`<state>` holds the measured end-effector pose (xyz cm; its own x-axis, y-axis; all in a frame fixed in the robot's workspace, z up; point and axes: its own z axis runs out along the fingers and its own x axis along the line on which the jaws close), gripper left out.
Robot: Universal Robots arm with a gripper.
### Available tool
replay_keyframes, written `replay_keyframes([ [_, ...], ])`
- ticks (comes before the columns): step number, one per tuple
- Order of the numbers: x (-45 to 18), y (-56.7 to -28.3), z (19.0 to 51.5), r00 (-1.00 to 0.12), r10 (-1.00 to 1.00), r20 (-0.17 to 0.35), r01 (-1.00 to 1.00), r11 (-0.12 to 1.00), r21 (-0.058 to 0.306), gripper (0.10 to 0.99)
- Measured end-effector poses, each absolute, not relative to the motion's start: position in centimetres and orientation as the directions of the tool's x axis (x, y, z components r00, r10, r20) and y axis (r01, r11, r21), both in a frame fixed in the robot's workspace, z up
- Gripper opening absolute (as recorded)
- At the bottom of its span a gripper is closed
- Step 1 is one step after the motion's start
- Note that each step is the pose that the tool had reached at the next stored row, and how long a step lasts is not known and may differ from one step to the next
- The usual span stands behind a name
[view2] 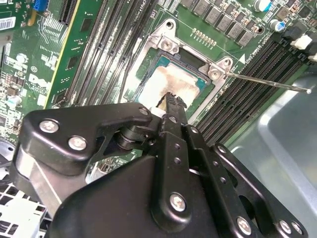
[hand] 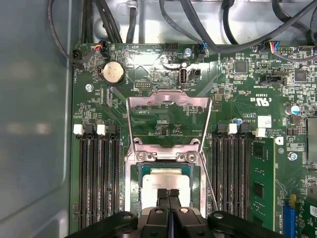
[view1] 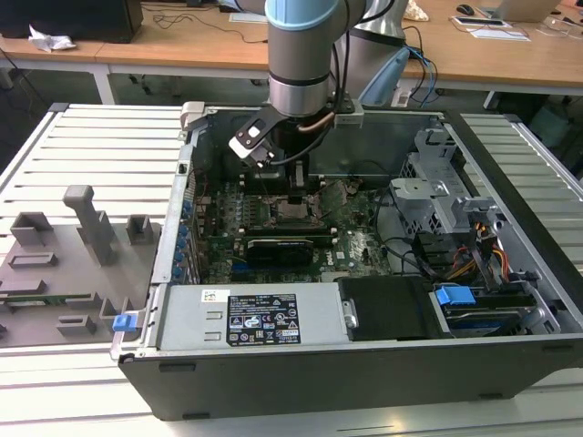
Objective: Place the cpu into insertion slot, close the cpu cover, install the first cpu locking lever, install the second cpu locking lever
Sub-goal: 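Close the cpu cover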
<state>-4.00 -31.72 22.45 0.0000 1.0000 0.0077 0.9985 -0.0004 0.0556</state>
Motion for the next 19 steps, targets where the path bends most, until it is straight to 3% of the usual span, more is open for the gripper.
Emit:
replay_keyframes([
  [19, -2.5, -31.7, 24.4, 0.000, 1.000, 0.007, 0.998, 0.000, 0.055, 0.106],
])
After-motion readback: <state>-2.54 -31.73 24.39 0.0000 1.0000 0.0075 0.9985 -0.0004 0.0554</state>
